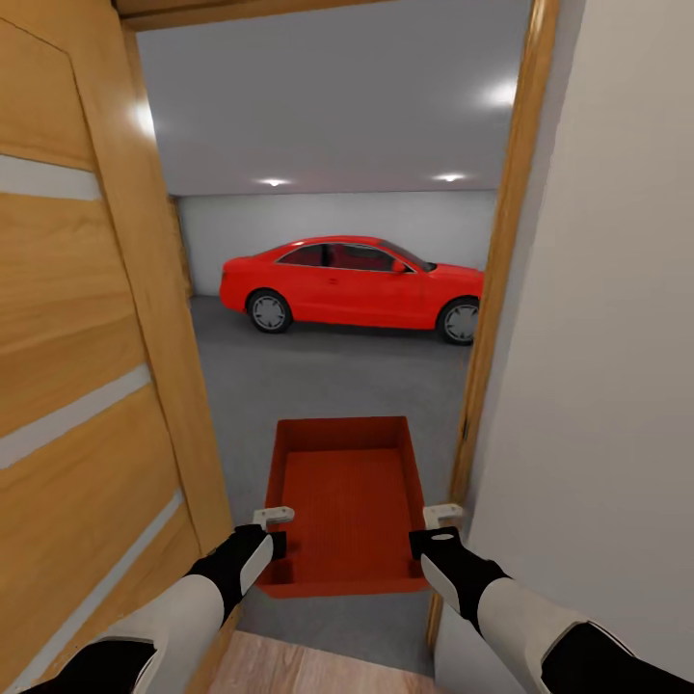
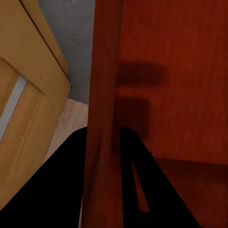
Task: Move the two storage containers from the living room to the garage. In the garage, place one container on the floor and stack the other container on top of it (either order is fine).
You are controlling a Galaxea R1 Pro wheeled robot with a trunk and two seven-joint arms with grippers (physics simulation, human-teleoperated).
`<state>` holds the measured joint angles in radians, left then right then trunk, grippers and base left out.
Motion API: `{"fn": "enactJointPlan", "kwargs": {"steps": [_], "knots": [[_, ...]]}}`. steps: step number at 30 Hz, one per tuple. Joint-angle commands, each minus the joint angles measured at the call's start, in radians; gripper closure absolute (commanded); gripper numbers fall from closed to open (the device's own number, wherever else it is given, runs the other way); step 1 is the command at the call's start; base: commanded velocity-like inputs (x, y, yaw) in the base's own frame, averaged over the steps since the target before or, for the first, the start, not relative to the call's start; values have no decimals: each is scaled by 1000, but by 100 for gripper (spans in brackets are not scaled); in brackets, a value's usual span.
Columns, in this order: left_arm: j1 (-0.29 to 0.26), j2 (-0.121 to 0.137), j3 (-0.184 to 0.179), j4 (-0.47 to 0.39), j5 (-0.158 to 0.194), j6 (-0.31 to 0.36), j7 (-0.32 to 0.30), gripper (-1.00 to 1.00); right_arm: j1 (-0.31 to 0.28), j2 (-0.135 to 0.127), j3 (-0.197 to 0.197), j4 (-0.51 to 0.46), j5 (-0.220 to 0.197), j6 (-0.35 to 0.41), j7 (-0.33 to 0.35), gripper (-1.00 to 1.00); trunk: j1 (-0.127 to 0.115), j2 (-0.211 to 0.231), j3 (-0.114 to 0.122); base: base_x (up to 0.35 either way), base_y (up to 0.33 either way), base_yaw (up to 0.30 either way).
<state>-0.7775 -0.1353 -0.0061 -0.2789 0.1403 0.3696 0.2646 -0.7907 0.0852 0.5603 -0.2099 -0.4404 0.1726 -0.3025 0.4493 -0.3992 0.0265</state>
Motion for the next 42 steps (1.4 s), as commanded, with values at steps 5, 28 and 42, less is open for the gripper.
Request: {"fn": "enactJointPlan", "kwargs": {"steps": [5,28,42], "knots": [[0,6,-6,-5,-36,-1,12,100,0,-1,18,1,-23,7,-9,100,1,-1,0,193,260,-1],[0,6,-6,-5,-37,-1,12,100,0,4,18,1,-23,7,-10,100,1,-1,0,157,145,-190],[0,6,-5,-5,-37,-1,12,100,-1,3,18,1,-23,7,-10,100,1,-1,0,151,162,-88]]}}
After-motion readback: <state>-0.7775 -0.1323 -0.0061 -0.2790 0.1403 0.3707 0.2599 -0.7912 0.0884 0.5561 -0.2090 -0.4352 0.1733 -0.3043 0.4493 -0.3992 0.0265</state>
